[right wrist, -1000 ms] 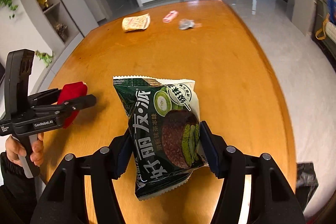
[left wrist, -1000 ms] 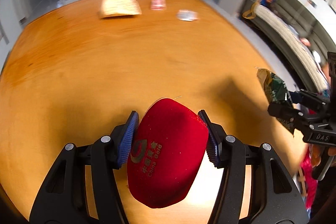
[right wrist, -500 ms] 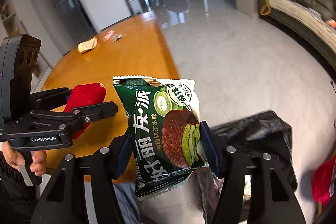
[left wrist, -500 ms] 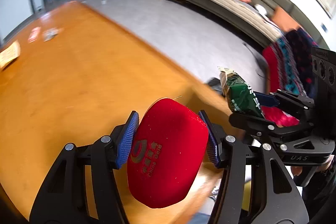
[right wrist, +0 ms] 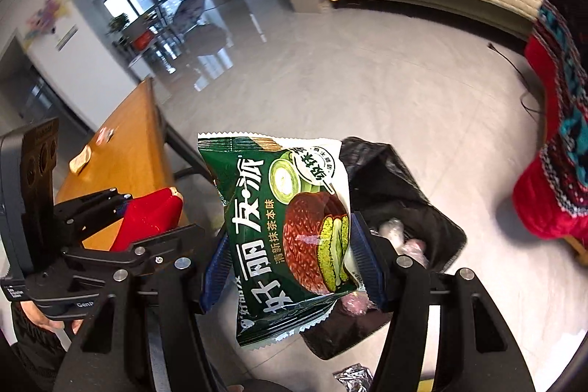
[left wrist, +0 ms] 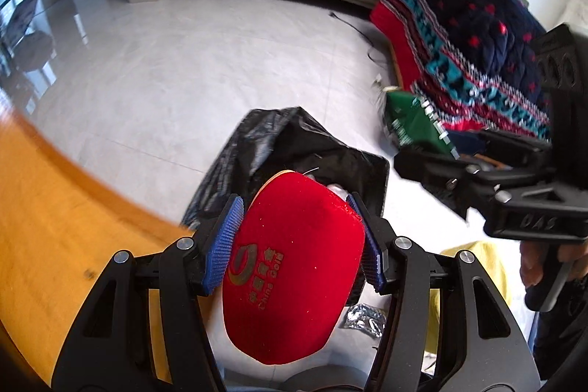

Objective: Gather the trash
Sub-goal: 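Carry the red case and green packet over the black trash bag and release both, then move both open tools back over the table, then grasp the yellow soybean milk cup with the left tool, then grasp the pink plastic case with the right tool while the left tool holds the cup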

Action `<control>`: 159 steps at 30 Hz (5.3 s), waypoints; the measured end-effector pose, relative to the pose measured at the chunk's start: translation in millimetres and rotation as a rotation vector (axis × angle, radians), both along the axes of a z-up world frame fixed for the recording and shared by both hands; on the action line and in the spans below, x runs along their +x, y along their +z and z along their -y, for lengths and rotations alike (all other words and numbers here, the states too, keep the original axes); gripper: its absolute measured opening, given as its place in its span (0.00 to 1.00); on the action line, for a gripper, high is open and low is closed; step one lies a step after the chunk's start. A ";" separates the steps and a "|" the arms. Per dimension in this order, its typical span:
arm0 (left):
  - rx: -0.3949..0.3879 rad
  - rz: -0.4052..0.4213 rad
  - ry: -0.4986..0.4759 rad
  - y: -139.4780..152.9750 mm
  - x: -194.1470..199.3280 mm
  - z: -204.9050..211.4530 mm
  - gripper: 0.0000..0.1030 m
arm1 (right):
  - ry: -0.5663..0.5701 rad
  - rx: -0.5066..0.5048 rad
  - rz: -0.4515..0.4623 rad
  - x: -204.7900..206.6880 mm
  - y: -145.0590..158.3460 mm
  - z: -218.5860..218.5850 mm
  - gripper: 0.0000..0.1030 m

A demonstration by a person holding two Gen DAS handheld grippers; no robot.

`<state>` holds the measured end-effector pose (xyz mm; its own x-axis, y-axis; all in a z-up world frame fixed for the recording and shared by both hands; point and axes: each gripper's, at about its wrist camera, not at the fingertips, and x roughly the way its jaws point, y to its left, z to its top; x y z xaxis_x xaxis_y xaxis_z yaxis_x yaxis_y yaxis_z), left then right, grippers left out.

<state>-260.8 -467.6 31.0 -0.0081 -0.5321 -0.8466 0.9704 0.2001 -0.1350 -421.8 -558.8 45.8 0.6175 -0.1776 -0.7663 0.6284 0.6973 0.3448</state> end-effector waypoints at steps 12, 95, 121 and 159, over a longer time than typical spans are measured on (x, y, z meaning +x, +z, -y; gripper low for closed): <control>0.020 0.078 -0.037 -2.9 -20.4 9.0 0.94 | -0.107 -0.024 -0.001 -21.2 2.1 12.0 0.76; 0.095 0.174 1.294 0.4 468.9 -307.2 0.94 | 0.764 0.014 -0.056 403.2 -1.7 -215.5 0.77; 0.068 0.047 1.209 -1.3 457.9 -390.3 0.79 | 0.798 0.061 -0.013 555.0 18.9 -266.5 0.76; 0.069 0.076 1.141 -9.9 400.7 -380.2 0.79 | 0.823 -0.354 -0.175 614.9 -13.6 -312.6 0.27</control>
